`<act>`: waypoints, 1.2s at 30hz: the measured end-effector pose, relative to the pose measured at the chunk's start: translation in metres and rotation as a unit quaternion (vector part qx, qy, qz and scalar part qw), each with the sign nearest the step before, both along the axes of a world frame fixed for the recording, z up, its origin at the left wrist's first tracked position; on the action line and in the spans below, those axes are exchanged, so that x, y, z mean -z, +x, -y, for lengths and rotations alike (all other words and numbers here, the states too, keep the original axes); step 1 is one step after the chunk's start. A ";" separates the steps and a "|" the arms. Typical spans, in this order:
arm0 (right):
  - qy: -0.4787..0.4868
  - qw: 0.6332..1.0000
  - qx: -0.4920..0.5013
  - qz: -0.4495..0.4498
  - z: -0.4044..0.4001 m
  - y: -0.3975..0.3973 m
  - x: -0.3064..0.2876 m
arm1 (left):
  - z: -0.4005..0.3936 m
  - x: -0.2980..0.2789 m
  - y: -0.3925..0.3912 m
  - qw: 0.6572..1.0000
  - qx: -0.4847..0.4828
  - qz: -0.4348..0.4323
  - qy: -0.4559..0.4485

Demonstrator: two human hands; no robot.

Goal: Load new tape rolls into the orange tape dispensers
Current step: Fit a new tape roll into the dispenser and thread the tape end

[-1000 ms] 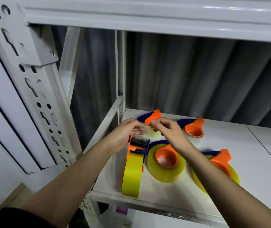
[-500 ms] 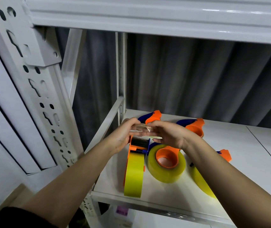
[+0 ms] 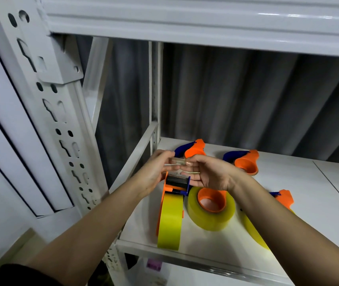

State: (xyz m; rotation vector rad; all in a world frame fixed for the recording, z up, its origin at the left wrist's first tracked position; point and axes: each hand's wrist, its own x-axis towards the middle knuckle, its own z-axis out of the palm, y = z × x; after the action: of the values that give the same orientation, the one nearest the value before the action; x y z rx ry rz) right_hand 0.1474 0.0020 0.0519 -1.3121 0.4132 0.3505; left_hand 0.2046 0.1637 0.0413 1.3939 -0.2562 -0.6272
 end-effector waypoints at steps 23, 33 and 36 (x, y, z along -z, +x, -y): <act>-0.295 0.933 0.027 0.205 -0.022 -0.020 -0.003 | 0.000 -0.015 0.007 0.985 0.080 -0.059 0.144; -0.397 0.881 0.053 0.252 -0.024 -0.025 0.000 | 0.004 -0.018 0.003 0.982 0.068 -0.060 0.165; -0.406 0.873 0.025 0.267 -0.022 -0.026 -0.002 | 0.005 -0.018 0.001 0.983 0.070 -0.063 0.161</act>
State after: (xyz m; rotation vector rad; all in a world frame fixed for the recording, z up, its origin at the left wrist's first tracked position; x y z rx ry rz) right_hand 0.1214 0.0242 0.0539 -2.1357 0.1052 -0.2845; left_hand 0.2058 0.1588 0.0596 1.6474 -0.1566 -0.8995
